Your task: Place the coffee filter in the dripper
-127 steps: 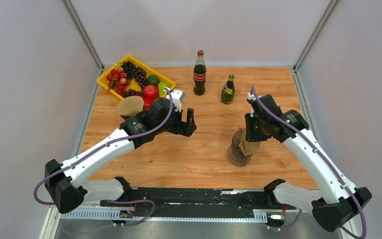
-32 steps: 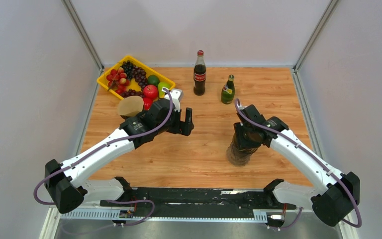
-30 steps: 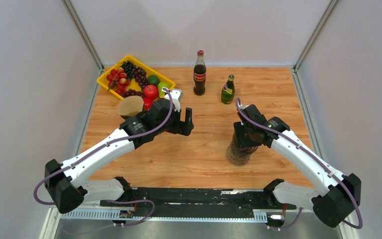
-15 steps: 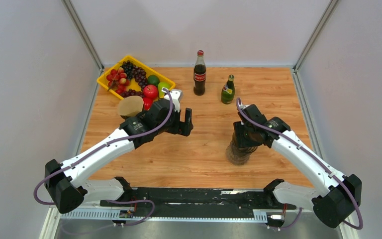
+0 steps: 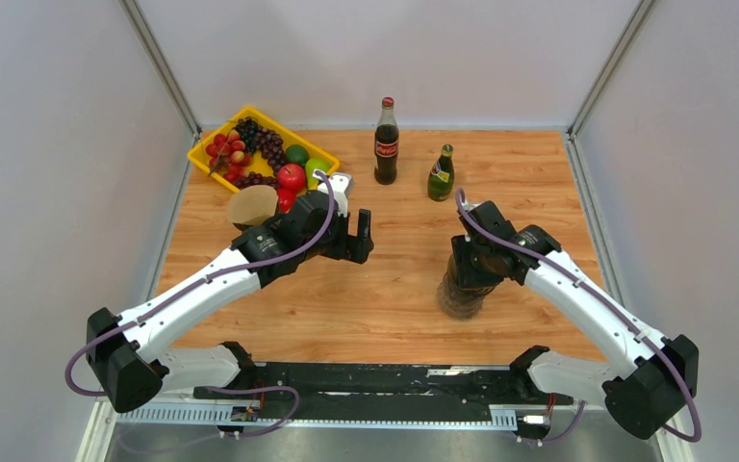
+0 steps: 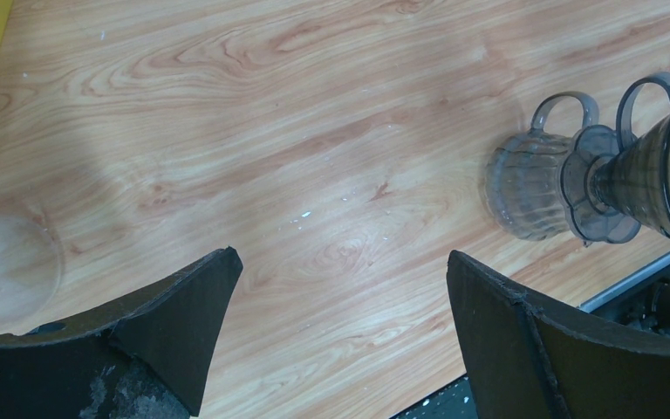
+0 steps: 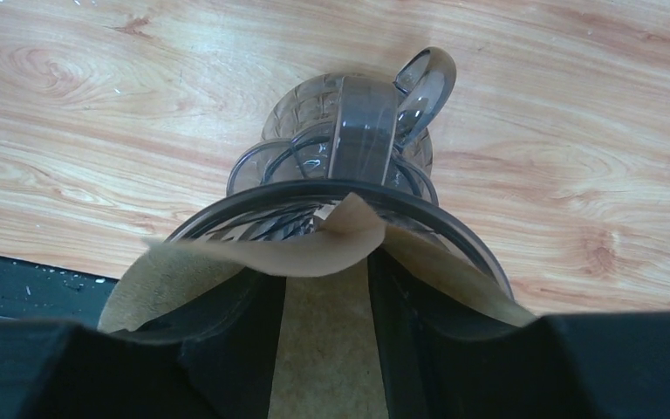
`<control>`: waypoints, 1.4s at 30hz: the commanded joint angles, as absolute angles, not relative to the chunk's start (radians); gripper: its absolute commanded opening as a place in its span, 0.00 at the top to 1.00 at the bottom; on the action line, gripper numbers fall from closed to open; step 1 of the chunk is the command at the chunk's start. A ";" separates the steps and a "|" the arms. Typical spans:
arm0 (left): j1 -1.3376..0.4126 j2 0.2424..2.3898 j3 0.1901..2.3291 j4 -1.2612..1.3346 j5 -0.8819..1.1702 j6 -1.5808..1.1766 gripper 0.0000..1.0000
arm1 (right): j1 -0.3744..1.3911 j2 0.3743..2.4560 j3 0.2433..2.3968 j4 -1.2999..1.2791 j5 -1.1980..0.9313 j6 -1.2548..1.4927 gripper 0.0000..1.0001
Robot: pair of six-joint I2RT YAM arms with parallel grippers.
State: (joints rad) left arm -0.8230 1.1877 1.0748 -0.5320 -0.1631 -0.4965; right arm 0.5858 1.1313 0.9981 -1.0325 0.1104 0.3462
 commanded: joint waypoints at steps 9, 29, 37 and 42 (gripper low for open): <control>-0.820 1.171 1.083 -0.509 -0.148 -0.503 0.00 | 0.589 1.080 1.108 -1.068 0.098 0.365 0.53; -0.819 1.131 1.080 -0.507 -0.144 -0.500 0.00 | 0.573 0.954 1.299 -1.049 0.377 0.334 0.03; -0.819 1.095 1.040 -0.491 -0.143 -0.516 0.00 | 0.415 0.898 1.220 -0.853 0.500 0.373 0.00; -0.819 1.070 1.012 -0.485 -0.142 -0.525 0.00 | 0.158 0.897 1.120 -0.700 0.339 0.374 0.00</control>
